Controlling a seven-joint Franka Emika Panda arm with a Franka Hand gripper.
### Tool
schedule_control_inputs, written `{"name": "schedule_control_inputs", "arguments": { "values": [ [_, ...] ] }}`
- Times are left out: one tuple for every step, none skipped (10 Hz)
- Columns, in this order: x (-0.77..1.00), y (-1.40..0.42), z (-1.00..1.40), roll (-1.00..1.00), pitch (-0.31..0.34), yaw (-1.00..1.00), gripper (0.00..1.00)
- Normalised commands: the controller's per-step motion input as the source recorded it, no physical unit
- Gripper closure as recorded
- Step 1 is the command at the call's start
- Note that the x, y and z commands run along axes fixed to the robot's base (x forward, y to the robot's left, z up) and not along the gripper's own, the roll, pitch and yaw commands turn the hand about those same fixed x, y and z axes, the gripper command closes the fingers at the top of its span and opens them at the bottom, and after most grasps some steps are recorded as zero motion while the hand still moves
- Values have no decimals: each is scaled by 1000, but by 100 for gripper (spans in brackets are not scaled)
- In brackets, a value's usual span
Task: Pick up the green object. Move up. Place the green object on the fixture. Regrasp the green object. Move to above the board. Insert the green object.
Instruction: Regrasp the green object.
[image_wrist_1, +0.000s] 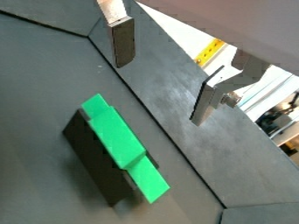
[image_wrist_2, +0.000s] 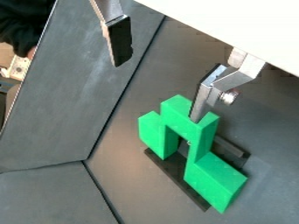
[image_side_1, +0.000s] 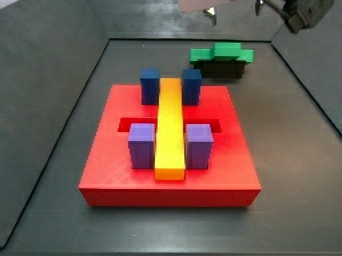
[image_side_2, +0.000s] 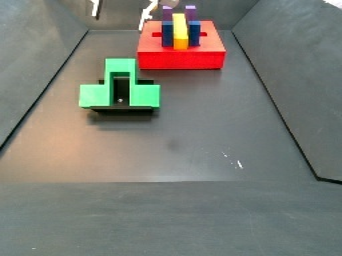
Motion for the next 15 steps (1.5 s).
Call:
{"name": "schedule_control_inputs", "arguments": {
  "values": [
    [-220,-349,-120,417,0,0,0],
    [-391,-191,-171,0,20,-129,0],
    [-337,-71,-223,-26,151,-231,0],
    [-309,-83,-271,0,209,-189,0],
    [-191,-20,-149,0,257,-157,0],
    [-171,-17,-37,0,397,-117,0],
    [-66,-43,0,0,577,-26,0],
    [0,-17,0,0,606,54,0],
    [23,-26,0,0,563,209,0],
    [69,-46,-51,-66,463,263,0],
    [234,-154,-163,-154,231,349,0],
    [431,-129,-106,-60,51,437,0],
    [589,-174,0,-89,0,457,0],
    [634,-249,0,0,0,429,0],
    [734,-146,57,20,0,411,0]
  ]
}}
